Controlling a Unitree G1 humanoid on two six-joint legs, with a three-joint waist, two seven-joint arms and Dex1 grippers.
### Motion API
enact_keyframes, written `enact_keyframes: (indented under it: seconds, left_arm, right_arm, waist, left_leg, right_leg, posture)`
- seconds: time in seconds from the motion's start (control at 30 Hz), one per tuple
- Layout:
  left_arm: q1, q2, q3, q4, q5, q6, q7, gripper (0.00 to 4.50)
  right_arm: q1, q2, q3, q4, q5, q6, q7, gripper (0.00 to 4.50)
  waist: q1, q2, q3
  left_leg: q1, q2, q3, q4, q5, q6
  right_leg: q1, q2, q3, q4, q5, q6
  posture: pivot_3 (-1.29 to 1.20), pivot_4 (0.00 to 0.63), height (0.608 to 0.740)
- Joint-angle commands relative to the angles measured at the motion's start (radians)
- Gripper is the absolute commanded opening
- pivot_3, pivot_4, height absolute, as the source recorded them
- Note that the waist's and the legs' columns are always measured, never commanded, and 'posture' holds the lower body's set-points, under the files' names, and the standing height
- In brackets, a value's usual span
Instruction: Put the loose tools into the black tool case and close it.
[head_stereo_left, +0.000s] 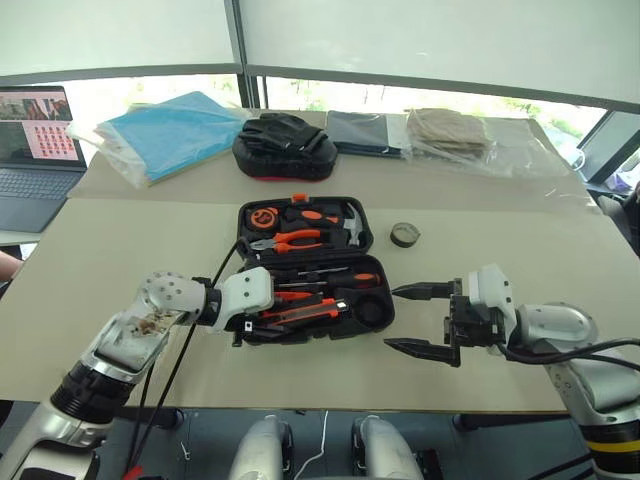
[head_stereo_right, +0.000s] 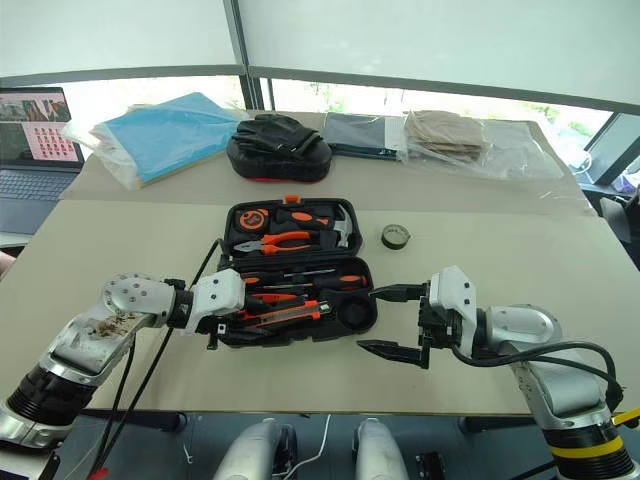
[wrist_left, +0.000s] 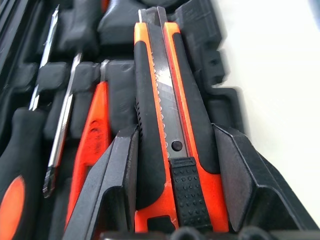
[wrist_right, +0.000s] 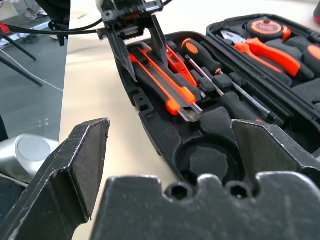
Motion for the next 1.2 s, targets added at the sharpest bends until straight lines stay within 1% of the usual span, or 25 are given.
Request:
enact_keyframes:
  seconds: [0.03,0.3,0.43,0.5,0.57,0.63,0.67,0.73,0.83,0.93,0.97,1.03,1.13,1.17,1.2]
  left_arm:
    - [-0.003,0.03,-0.056,-0.015,0.036,0.031,-0.041,1.76]
    - [-0.037,0.052,-0.105,-0.003,0.058,0.02,-0.108,1.76]
    - [-0.05,0.052,-0.129,0.047,0.085,-0.03,-0.142,1.76]
    - [-0.065,0.025,-0.14,0.062,0.086,-0.003,-0.134,1.76]
    - [-0.076,-0.004,-0.132,0.067,0.07,0.029,-0.122,2.76]
    - [-0.085,-0.02,-0.12,0.074,0.065,0.007,-0.123,3.3]
    - [-0.093,-0.028,-0.097,0.081,0.046,-0.023,-0.134,3.72]
    - [-0.112,-0.02,-0.043,0.081,-0.031,-0.02,-0.201,4.23]
    - [-0.149,0.003,0.007,0.087,-0.105,-0.032,-0.288,4.23]
    - [-0.199,-0.015,0.072,0.101,-0.193,0.033,-0.294,4.23]
    - [-0.204,-0.02,0.085,0.115,-0.197,0.016,-0.289,4.23]
    - [-0.195,-0.036,0.094,0.15,-0.162,-0.071,-0.263,4.23]
    - [-0.148,-0.069,0.095,0.162,-0.134,-0.14,-0.218,3.48]
    - [-0.135,-0.075,0.095,0.161,-0.132,-0.157,-0.215,3.17]
    - [-0.119,-0.078,0.089,0.157,-0.124,-0.164,-0.208,2.76]
  right_arm:
    - [-0.006,0.002,-0.032,-0.037,0.019,-0.011,0.0,4.5]
    - [-0.036,-0.004,-0.033,-0.026,0.023,0.004,-0.002,4.5]
    - [-0.057,-0.001,-0.024,-0.008,0.013,0.004,-0.003,4.5]
    - [-0.072,0.006,-0.016,0.003,0.008,0.006,-0.007,4.5]
    - [-0.082,0.01,-0.009,0.01,0.006,0.006,-0.008,4.5]
    - [-0.086,0.012,-0.007,0.015,0.005,0.005,-0.008,4.5]
    - [-0.089,0.014,-0.006,0.019,0.005,0.006,-0.007,4.5]
    - [-0.093,0.015,-0.006,0.027,0.006,0.007,-0.003,4.5]
    - [-0.092,0.012,-0.008,0.041,0.008,0.005,0.009,4.5]
    - [-0.099,0.017,-0.006,0.065,0.003,-0.003,0.015,4.5]
    - [-0.1,0.021,-0.006,0.073,0.001,-0.007,0.014,4.5]
    - [-0.104,0.03,-0.007,0.084,-0.003,-0.016,0.011,4.5]
    - [-0.098,0.043,-0.009,0.091,-0.009,-0.026,0.008,4.5]
    - [-0.096,0.046,-0.009,0.091,-0.011,-0.028,0.008,4.5]
    - [-0.094,0.05,-0.011,0.091,-0.013,-0.03,0.007,4.5]
  waist:
    - [0.0,0.0,0.0]
    - [-0.002,0.0,0.0]
    - [-0.003,0.0,0.0]
    - [-0.002,0.0,0.0]
    - [0.0,0.0,0.0]
    - [0.0,0.0,0.0]
    - [0.0,0.0,0.0]
    - [0.0,0.0,0.0]
    - [-0.001,0.0,0.0]
    - [-0.001,0.0,0.0]
    - [0.0,0.0,0.0]
    - [0.0,0.0,0.0]
    - [0.0,0.0,0.0]
    - [0.0,0.0,0.0]
    - [-0.001,0.0,0.0]
  left_leg:
    - [0.0,0.0,0.0,0.0,0.0,0.0]
    - [0.001,0.0,0.0,0.0,0.0,0.0]
    - [0.001,0.0,0.0,0.0,0.0,0.0]
    - [0.002,0.0,0.0,0.0,0.0,0.0]
    - [0.004,0.0,0.0,0.0,0.0,0.0]
    - [0.005,0.0,0.0,0.0,0.0,0.0]
    - [0.005,0.0,0.0,0.0,0.0,0.0]
    - [0.004,0.0,0.0,0.0,0.0,0.0]
    - [0.003,0.0,0.0,0.0,-0.001,0.001]
    - [0.003,0.0,0.0,0.001,0.0,0.001]
    - [0.003,0.0,0.0,0.001,0.0,0.001]
    - [0.003,0.0,0.0,0.003,0.0,0.001]
    - [0.005,0.0,0.0,0.003,0.0,0.001]
    - [0.005,0.0,0.0,0.003,0.0,0.001]
    - [0.005,0.0,0.0,0.003,0.0,0.001]
  right_leg:
    - [0.0,0.0,0.0,0.0,0.0,0.0]
    - [0.0,0.001,0.001,0.0,0.0,0.0]
    - [0.0,0.001,0.001,0.0,0.0,-0.001]
    - [0.001,0.002,0.001,0.0,0.0,-0.001]
    - [0.003,0.002,0.001,0.0,0.0,-0.001]
    - [0.004,0.002,0.001,0.0,0.0,-0.001]
    - [0.004,0.002,0.001,0.0,0.0,-0.001]
    - [0.005,0.001,0.001,0.0,-0.001,0.0]
    - [0.004,0.001,0.001,0.0,-0.001,0.0]
    - [0.003,0.001,0.001,0.001,-0.001,0.0]
    - [0.003,0.002,0.001,0.001,-0.001,0.0]
    - [0.003,0.002,0.0,0.002,-0.001,0.0]
    - [0.006,0.002,0.001,0.002,-0.001,0.0]
    - [0.006,0.002,0.001,0.002,-0.001,0.0]
    - [0.006,0.001,0.001,0.002,-0.001,0.0]
  posture:
    - [0.0,0.15,0.74]
    - [0.0,0.15,0.74]
    - [0.0,0.15,0.74]
    - [0.0,0.15,0.74]
    - [0.0,0.15,0.74]
    - [0.0,0.15,0.74]
    - [0.0,0.15,0.74]
    - [0.0,0.15,0.74]
    - [0.0,0.15,0.74]
    - [0.0,0.15,0.74]
    - [0.0,0.15,0.74]
    - [0.0,0.15,0.74]
    - [0.0,0.15,0.74]
    - [0.0,0.15,0.74]
    - [0.0,0.15,0.74]
